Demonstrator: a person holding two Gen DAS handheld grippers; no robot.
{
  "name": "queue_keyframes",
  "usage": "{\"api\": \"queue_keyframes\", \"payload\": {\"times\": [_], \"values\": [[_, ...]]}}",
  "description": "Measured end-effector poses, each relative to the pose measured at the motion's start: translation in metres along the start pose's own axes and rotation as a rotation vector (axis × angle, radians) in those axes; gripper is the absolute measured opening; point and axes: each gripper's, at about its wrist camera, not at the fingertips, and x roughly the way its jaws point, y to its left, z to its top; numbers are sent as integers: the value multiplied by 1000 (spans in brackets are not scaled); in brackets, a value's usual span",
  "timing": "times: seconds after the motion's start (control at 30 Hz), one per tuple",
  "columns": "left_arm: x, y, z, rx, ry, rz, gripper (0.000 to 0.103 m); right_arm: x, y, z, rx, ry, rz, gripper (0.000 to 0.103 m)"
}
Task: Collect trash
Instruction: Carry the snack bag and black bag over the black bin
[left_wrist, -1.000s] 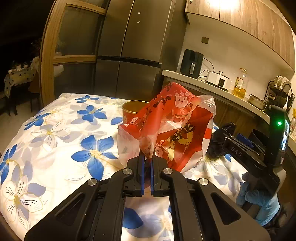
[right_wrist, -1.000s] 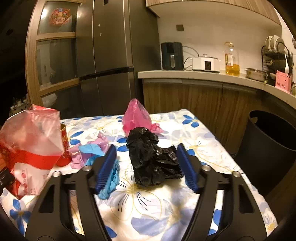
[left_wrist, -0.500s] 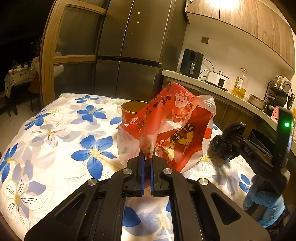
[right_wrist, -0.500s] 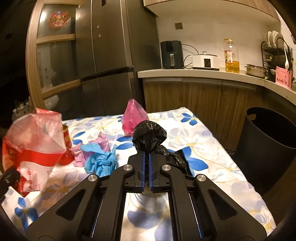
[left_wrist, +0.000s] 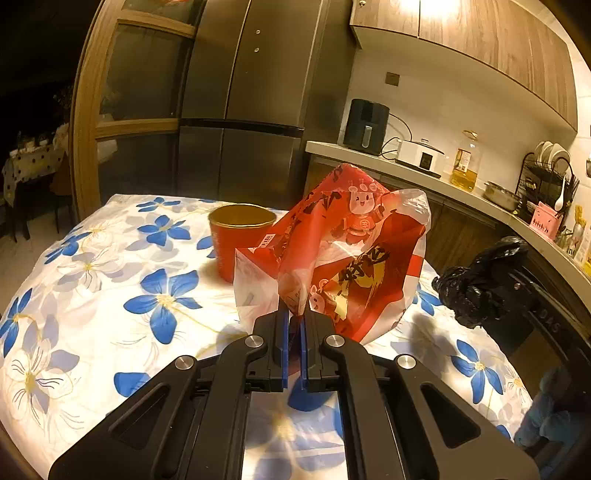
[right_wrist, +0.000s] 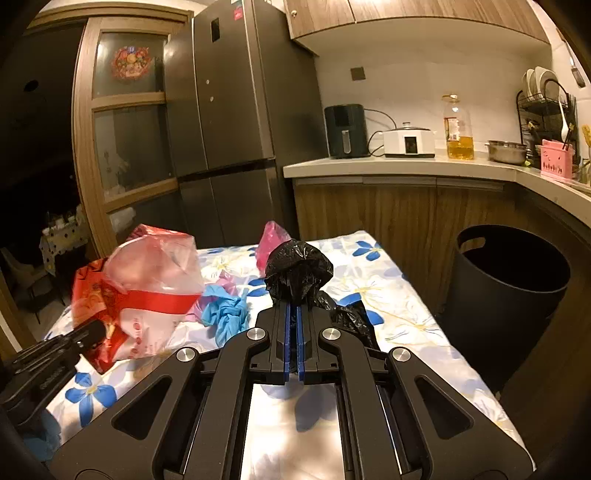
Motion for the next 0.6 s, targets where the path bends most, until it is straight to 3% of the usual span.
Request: {"api": "queue_keyframes", "payload": {"times": [0.6], "values": [[2, -65, 8, 85, -29, -69, 4, -41, -48, 7, 56, -46, -68, 2]]}}
